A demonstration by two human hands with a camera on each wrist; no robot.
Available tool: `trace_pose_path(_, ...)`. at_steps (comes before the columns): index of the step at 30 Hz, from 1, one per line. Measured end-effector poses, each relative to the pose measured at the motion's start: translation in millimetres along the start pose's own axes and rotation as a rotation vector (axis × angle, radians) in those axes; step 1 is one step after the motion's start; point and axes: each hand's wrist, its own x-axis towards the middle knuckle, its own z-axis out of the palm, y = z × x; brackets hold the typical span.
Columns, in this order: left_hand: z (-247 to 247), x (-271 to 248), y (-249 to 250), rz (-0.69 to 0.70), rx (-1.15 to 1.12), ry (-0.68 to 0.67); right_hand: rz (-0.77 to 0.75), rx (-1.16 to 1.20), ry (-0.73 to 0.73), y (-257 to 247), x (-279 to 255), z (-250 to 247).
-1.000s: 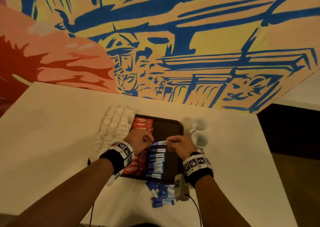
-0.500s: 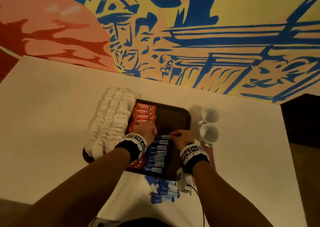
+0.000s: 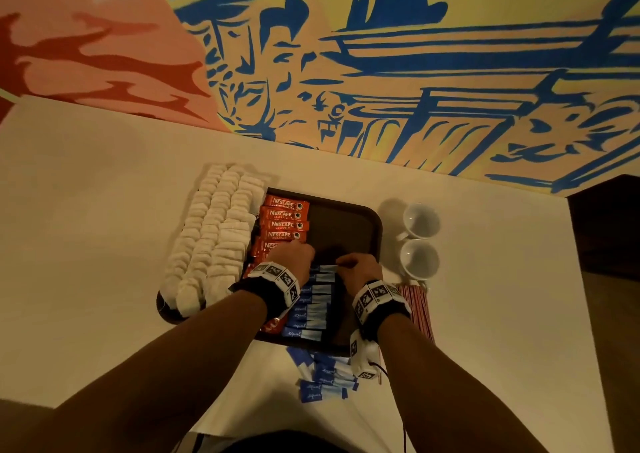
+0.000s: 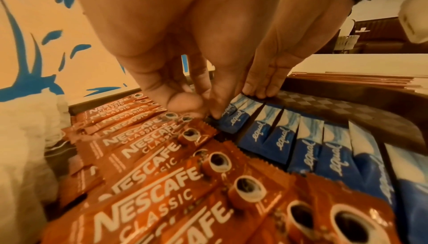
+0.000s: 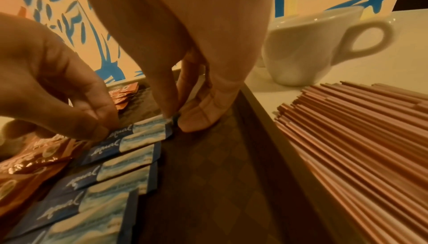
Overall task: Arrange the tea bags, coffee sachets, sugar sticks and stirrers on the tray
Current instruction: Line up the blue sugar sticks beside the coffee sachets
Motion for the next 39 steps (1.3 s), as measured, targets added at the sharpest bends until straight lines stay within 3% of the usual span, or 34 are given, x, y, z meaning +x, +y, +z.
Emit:
trace_pose_path(8,-14.1,-17.8,-4.0,0.051,-0.121,0.084,-0.145,-0.019,0.051,-7.1,-34.4,-20.5)
trace_pose_path(15,-28.3,-72.7,-11.7,0.156,-0.273,0.207,-0.306,-0.090,0.027,7.8,-94.6,-46.7)
trace_pose_path(20,-5.7,-118.2,-23.3,0.234,-0.247,0.104,-0.262,-0.326,0.092,46.2,-135.5,-38.4)
trace_pose_path(27,48.2,-161.7,-28.5,0.274,-0.087,-0.144,-0.108,-0.494,-0.050,92.9,-191.7,7.0)
trace_pose_path(34,91.9,-169.3,-12.6,0.237,-0.033,-0.159,-0.136,-0.570,-0.087,115.2,-195.4,29.4)
trace_pose_path(39,106.2,-162.9,2.3,0.182,-0.086,-0.056,-0.171,-0.625,-0.143,121.7,-183.3,33.3)
